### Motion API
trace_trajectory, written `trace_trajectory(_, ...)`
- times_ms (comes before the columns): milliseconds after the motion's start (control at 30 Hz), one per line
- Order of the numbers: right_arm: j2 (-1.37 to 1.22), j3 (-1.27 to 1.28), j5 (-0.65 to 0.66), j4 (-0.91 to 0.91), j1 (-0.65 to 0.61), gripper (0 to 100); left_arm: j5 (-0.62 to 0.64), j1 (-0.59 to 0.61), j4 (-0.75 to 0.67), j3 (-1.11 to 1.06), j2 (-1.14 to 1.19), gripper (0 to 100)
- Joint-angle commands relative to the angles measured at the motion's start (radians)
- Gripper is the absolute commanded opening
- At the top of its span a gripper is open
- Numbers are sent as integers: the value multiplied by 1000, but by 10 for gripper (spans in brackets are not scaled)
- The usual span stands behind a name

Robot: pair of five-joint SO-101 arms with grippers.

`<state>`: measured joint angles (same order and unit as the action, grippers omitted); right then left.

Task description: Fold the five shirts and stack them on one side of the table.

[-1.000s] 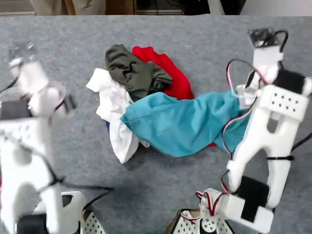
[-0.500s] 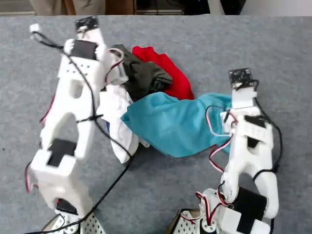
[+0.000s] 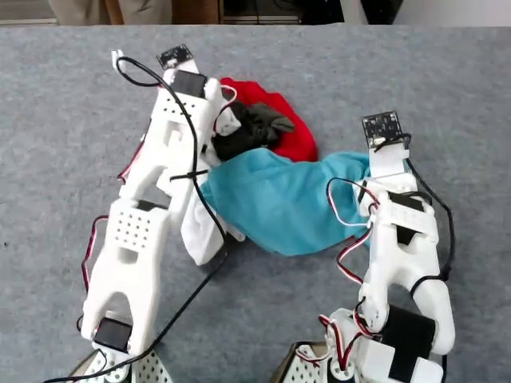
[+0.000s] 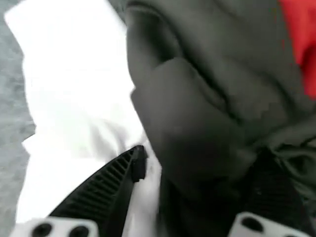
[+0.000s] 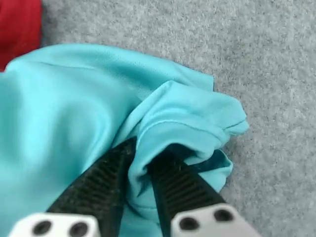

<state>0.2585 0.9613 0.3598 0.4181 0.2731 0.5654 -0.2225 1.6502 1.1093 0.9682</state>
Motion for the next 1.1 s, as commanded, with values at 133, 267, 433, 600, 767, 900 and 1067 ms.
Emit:
trace_trajectory(133,-2,-5,11,-23,-15,5,11,-8,83,61,202,272)
trace_trajectory(267,-2,-5,11,-23,-15,5,5,-6,95,117,220,173)
trace_trajectory(433,-2,-5,11,-25,-15,5,5,5,92,146,243,12)
trace_trajectory(600,-2,-5,11,-25,-15,5,-6,86,94,146,237,19)
trace_trajectory(767,-2,-5,11,-25,-15,5,-86,273,110,192,217,19)
trace_trajectory(900,-2,-5,11,-25,-15,5,-163,457,110,249,154,19)
trace_trajectory(1067,-2,-4,11,-25,-15,5,-275,683,109,278,41,19)
